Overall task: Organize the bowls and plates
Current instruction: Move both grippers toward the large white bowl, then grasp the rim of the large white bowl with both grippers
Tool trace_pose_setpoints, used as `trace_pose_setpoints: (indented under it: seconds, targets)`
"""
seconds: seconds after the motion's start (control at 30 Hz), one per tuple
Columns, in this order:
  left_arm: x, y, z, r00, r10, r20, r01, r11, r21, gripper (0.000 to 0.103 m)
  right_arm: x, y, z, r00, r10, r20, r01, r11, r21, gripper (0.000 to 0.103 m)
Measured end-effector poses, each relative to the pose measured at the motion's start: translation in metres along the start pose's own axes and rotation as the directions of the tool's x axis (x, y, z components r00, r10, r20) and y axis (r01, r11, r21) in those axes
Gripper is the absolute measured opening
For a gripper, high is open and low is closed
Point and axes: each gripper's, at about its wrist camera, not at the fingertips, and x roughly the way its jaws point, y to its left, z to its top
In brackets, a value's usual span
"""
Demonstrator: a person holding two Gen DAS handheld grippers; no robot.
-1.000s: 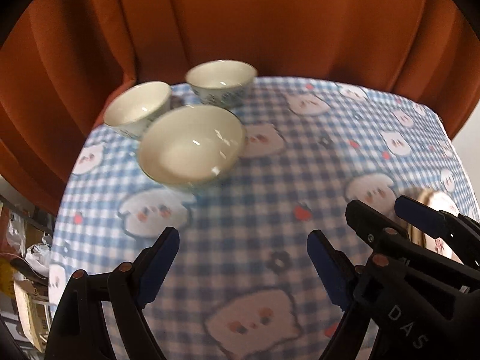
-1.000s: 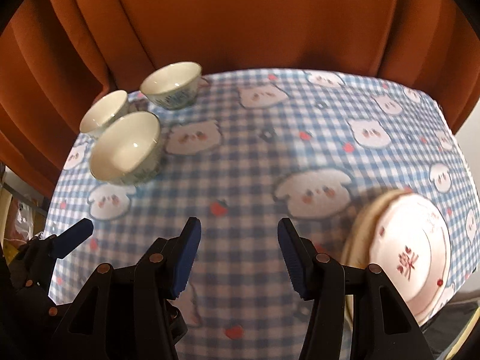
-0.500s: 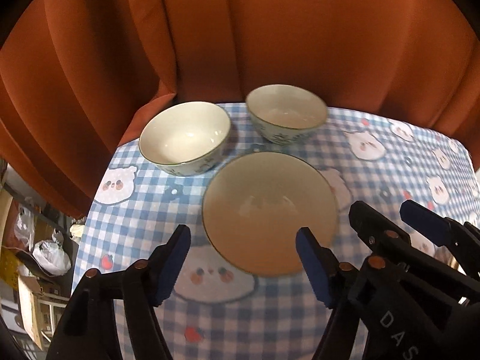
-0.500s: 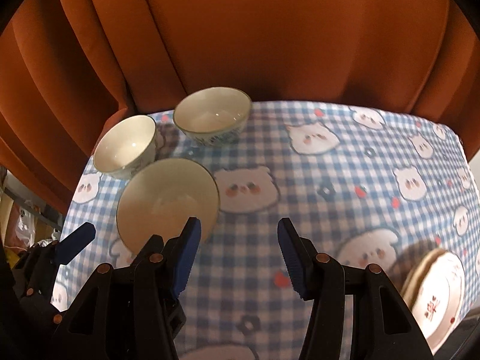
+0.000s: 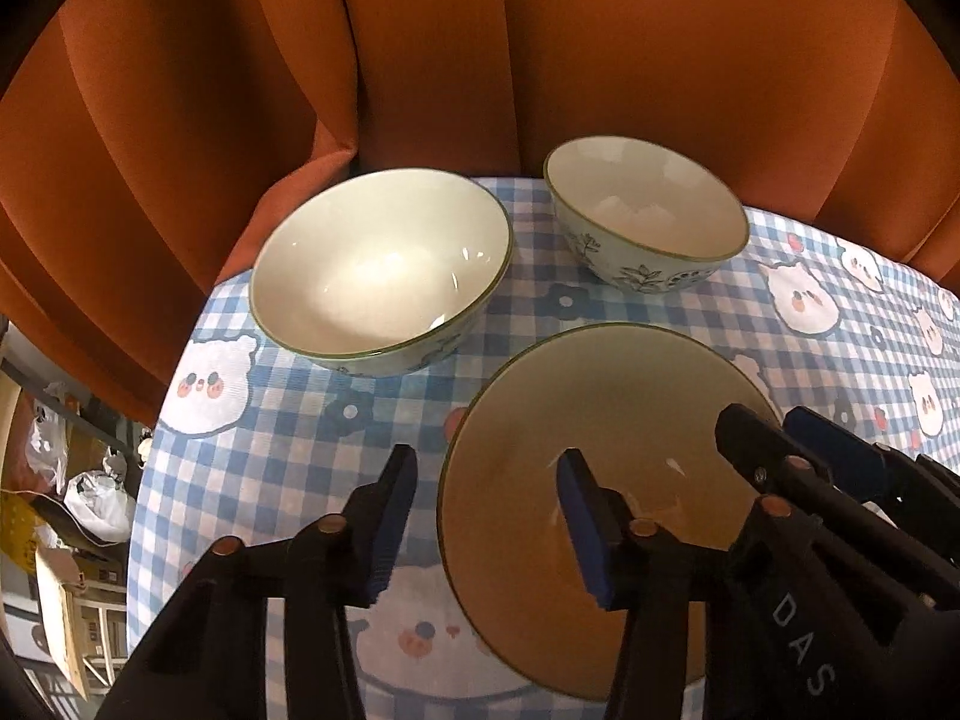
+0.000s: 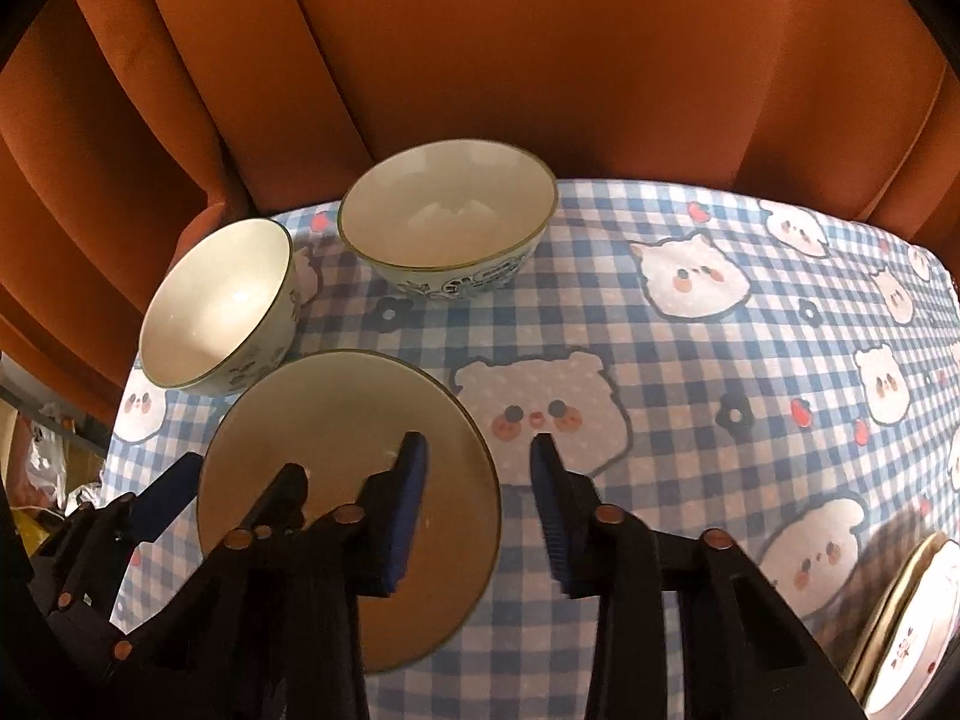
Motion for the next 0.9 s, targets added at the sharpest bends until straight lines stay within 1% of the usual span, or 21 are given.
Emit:
trace_pose_setpoints:
  seconds: [0.03, 0.07, 0.1, 0.17, 0.23, 0.3, 0.4, 0.63, 0.9]
  targets:
    - [0.003, 0.000, 0.001, 1.000, 0.001, -0.002, -0.001, 1.000, -0.001, 0.045, 0.003, 0.001, 0.001, 1.000, 0.001, -0.004, -0.001, 1.000, -0.001, 0.035]
    - [0.005, 0.001, 0.001, 1.000, 0.001, -0.006, -0.001, 1.000, 0.000, 0.044, 0.006, 0.001, 0.002, 1.000, 0.000, -0.008, 0.000, 1.000, -0.001, 0.031]
    - [0.008, 0.000, 0.002, 1.000, 0.000, -0.009, 0.000, 1.000, -0.001, 0.043, 0.009, 0.002, 0.003, 1.000, 0.002, -0.012, -0.002, 1.000, 0.000, 0.029]
    - [0.013, 0.000, 0.003, 1.000, -0.004, -0.018, 0.004, 1.000, -0.004, 0.037, 0.015, 0.003, 0.004, 1.000, 0.004, -0.020, -0.004, 1.000, -0.003, 0.024]
    - [0.013, 0.000, 0.003, 1.000, -0.004, -0.012, 0.004, 1.000, -0.011, 0.023, 0.019, 0.003, 0.005, 1.000, 0.002, -0.026, -0.002, 1.000, -0.007, 0.024]
    - [0.015, 0.000, 0.006, 1.000, 0.004, -0.014, -0.005, 1.000, -0.018, 0.023, 0.020, 0.003, 0.007, 1.000, 0.004, -0.025, -0.004, 1.000, -0.009, 0.024]
    - [0.016, 0.002, 0.006, 1.000, -0.003, -0.018, 0.002, 1.000, -0.029, 0.023, 0.020, 0.003, 0.008, 0.999, 0.007, -0.032, -0.007, 1.000, -0.001, 0.024]
    - [0.011, 0.003, 0.003, 1.000, -0.013, -0.021, 0.013, 1.000, -0.018, 0.022, 0.016, 0.003, 0.005, 0.999, -0.001, -0.032, 0.001, 1.000, -0.001, 0.023]
    - [-0.019, -0.003, -0.004, 1.000, -0.020, 0.003, 0.020, 1.000, -0.006, 0.022, -0.009, -0.004, -0.003, 1.000, -0.012, -0.018, 0.012, 0.999, 0.030, 0.023]
